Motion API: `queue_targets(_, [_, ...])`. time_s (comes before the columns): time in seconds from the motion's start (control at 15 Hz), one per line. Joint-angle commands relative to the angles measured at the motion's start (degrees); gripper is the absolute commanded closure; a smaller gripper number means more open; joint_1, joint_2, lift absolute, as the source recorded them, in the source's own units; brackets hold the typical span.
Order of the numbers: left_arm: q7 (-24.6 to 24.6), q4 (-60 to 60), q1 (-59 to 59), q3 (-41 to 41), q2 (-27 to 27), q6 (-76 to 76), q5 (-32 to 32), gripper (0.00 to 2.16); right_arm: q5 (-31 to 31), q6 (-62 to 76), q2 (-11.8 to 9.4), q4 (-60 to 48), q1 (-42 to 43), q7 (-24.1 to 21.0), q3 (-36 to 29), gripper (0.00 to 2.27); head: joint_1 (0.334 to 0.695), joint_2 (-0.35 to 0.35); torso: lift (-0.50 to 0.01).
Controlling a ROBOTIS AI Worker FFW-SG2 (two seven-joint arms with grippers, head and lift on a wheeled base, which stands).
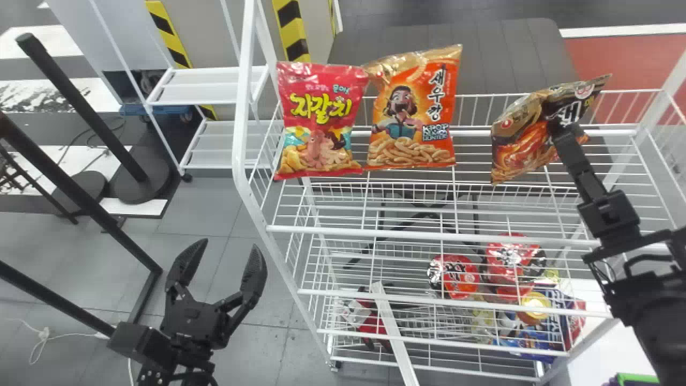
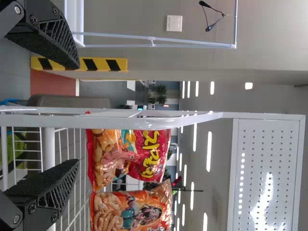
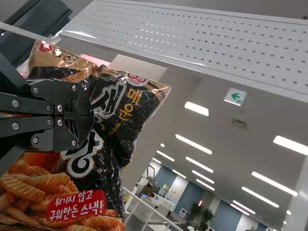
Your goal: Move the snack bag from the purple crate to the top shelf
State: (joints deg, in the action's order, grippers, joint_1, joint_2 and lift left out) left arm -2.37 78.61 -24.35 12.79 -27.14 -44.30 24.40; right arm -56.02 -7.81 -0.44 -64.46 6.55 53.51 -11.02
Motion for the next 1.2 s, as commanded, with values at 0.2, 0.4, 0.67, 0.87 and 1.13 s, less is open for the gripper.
queue_targets(0.2, [0.0, 0.0, 0.2, 0.0, 0.2, 0.3, -0.1, 0.13, -4.7, -10.6, 0.5, 6.5, 5.8, 5.2, -3.9, 2.15, 0.695, 0.13, 0.0])
queue_targets(0.4, [0.0, -0.1, 1.1, 0.3, 0.6, 0.7, -0.2, 0.13, -4.7, -10.6, 0.5, 9.0, 7.4, 5.6, -4.4, 2.15, 0.695, 0.125, 0.0])
queue_targets(0.67, [0.0, 0.0, 0.9, 0.4, 0.8, 0.5, -0.3, 0.13, -4.4, -11.0, 0.5, 9.0, 7.4, 4.3, -4.2, 1.49, 0.695, 0.114, 0.0])
queue_targets(0.87, [0.0, 0.1, 0.4, 0.2, 0.8, 0.3, -0.3, 0.13, -3.9, -11.5, 0.5, 9.0, 7.2, 4.3, -4.2, 0.09, 0.695, 0.116, 0.0])
queue_targets(1.13, [-0.1, 0.5, -0.2, 0.0, 0.8, 0.1, -0.5, 0.13, -3.8, -11.5, 0.5, 8.8, 6.5, 3.2, -4.4, 0.08, 0.695, 0.12, 0.0])
